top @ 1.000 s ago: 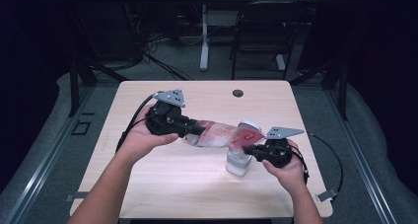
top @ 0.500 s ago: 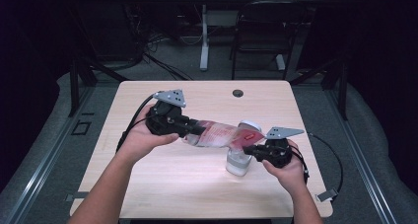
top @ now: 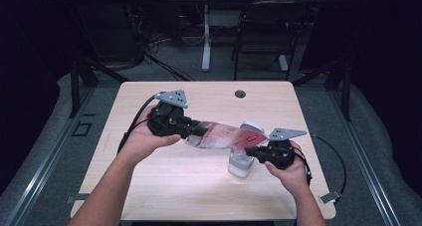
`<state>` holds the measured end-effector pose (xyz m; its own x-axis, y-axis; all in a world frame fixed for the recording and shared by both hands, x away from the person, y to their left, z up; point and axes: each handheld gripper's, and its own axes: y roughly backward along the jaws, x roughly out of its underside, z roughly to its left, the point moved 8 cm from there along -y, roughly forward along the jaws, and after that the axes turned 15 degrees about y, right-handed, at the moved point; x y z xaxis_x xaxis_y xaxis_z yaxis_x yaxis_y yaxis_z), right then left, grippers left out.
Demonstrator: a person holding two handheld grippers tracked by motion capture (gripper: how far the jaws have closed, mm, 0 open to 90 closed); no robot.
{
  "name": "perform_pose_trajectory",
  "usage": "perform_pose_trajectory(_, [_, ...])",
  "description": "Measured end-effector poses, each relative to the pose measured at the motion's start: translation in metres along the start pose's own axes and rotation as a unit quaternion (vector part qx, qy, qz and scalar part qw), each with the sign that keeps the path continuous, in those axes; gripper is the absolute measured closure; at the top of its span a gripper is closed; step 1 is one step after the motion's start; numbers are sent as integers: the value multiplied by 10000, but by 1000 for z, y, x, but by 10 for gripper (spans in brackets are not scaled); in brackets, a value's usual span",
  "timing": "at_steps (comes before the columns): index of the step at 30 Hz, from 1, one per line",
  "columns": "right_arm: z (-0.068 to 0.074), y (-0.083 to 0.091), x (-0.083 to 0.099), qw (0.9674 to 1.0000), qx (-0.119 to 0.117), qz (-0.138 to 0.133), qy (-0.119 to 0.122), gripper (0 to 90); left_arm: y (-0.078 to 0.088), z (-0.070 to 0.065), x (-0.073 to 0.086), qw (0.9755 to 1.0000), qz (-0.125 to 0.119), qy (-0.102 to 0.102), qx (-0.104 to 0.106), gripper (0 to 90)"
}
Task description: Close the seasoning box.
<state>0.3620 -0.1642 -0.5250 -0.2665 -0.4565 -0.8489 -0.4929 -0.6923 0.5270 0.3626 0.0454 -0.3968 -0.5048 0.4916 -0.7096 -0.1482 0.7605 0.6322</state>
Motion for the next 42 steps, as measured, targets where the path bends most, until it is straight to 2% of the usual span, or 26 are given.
perform_pose_trajectory(42, [1,1,3,9999,-86,71,15,835,-2,-5,-8,10000,-37,-65,21,782])
